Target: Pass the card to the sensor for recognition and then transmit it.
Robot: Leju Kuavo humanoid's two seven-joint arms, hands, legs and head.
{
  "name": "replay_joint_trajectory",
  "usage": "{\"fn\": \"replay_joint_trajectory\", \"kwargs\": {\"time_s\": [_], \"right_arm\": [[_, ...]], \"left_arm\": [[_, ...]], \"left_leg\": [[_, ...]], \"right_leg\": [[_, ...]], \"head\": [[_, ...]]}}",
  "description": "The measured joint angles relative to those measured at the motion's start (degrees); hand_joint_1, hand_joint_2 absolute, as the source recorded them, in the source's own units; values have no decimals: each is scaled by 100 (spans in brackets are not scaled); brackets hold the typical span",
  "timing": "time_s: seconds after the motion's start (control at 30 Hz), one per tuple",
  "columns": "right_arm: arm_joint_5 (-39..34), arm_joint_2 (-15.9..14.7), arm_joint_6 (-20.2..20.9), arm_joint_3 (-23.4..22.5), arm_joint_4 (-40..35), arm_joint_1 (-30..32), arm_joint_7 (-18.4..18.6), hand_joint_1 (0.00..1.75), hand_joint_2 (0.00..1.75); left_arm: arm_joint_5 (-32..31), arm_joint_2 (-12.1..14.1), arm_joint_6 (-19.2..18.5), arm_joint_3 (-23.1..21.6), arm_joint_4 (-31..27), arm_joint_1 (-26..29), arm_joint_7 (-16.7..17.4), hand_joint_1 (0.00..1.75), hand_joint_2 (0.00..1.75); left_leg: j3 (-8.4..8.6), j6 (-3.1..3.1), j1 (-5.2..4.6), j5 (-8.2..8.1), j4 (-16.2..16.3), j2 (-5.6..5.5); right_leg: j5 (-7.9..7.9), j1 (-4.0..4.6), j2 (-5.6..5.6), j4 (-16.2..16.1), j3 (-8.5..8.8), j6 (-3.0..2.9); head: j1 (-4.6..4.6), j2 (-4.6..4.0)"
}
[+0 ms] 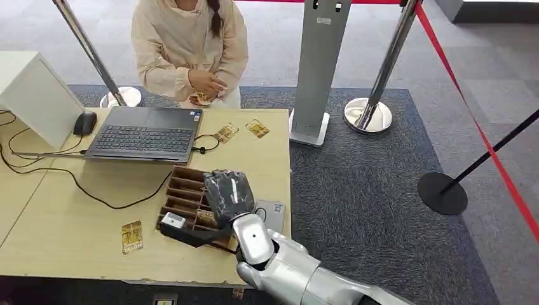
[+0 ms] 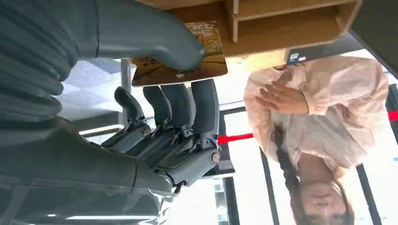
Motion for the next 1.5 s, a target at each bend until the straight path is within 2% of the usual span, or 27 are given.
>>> {"fn": "replay_joint_trajectory", "kwargs": {"time_s": [0.07,0.23,0.37,0.53,0.7,0.83,0.9,1.03,1.23,1.5], "right_arm": [[46,0,0,-4,-127,-1,-2,134,175],[269,-35,53,-2,-507,22,33,131,175],[504,-78,79,2,-845,46,50,120,175],[778,-171,177,7,-1368,142,107,119,175],[951,-286,245,4,-1843,196,160,136,175],[997,-361,394,-33,-2098,174,227,136,175],[996,-385,448,-50,-2157,119,273,145,175],[988,-413,523,-131,-2220,8,291,152,175],[572,-437,1054,-203,-2196,-343,584,155,175],[153,-490,1008,-313,-1954,-587,612,162,175]], "left_arm": [[11,0,26,0,0,7,-42,0,0],[53,0,368,0,2,189,-623,0,0],[79,0,391,0,4,215,-654,0,0],[105,2,405,0,4,223,-675,0,0],[105,2,415,0,4,230,-704,0,0],[66,0,409,0,4,230,-708,0,0],[48,0,400,0,4,228,-706,0,0],[35,-2,383,0,4,226,-704,0,0],[18,-18,374,0,7,220,-713,0,0],[41,-33,374,0,15,217,-706,0,0]], "left_leg": [[0,0,0,0,0,0],[-1,0,0,0,0,-1],[-2,0,0,0,0,1],[-1,0,-1,0,0,1],[-1,0,-1,0,0,0],[-2,0,-1,0,0,0],[-1,0,-1,0,0,0],[-1,1,-1,1,0,0],[-1,2,-1,2,0,-1],[-4,2,-2,2,0,-4]], "right_leg": [[0,0,0,1,1,0],[0,0,0,0,0,0],[0,0,0,-1,0,0],[0,-1,0,0,0,0],[0,-1,0,-1,0,0],[0,-1,0,-1,0,0],[0,-1,0,0,0,0],[1,-1,0,0,0,0],[2,-1,0,0,0,0],[1,-1,-1,0,-1,0]], "head": [[0,-2],[0,0],[0,0],[0,0],[-2,0],[0,-2],[0,-2],[0,-2],[0,0],[0,0]]}}
